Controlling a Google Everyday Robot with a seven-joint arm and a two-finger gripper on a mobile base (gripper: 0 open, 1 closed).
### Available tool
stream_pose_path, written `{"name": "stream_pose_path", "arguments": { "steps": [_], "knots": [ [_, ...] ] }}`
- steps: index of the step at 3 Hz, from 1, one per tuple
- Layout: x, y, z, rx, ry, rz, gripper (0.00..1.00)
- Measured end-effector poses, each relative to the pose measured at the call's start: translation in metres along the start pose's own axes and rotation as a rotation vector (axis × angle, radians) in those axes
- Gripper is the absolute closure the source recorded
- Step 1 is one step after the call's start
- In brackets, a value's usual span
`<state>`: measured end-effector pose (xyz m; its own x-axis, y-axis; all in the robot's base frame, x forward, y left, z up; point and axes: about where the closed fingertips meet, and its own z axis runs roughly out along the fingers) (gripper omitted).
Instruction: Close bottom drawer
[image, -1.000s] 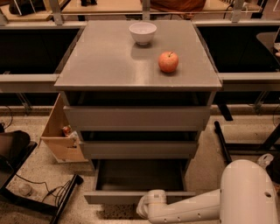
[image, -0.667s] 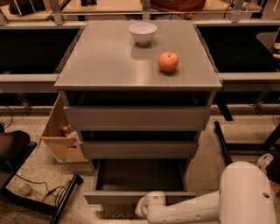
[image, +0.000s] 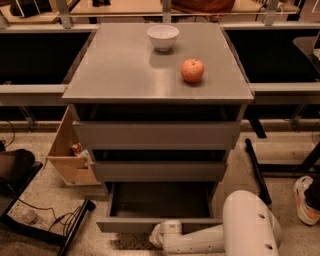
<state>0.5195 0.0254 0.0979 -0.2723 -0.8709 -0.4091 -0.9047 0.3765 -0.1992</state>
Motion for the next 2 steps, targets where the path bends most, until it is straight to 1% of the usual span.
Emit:
{"name": "stream_pose_path", "arguments": {
  "steps": [1,2],
  "knots": [
    [0.001,-0.002,0.002,0.005,-0.002,0.000,1.00],
    [-0.004,-0.046,0.012,0.090,-0.006,-0.005,1.00]
  ]
}}
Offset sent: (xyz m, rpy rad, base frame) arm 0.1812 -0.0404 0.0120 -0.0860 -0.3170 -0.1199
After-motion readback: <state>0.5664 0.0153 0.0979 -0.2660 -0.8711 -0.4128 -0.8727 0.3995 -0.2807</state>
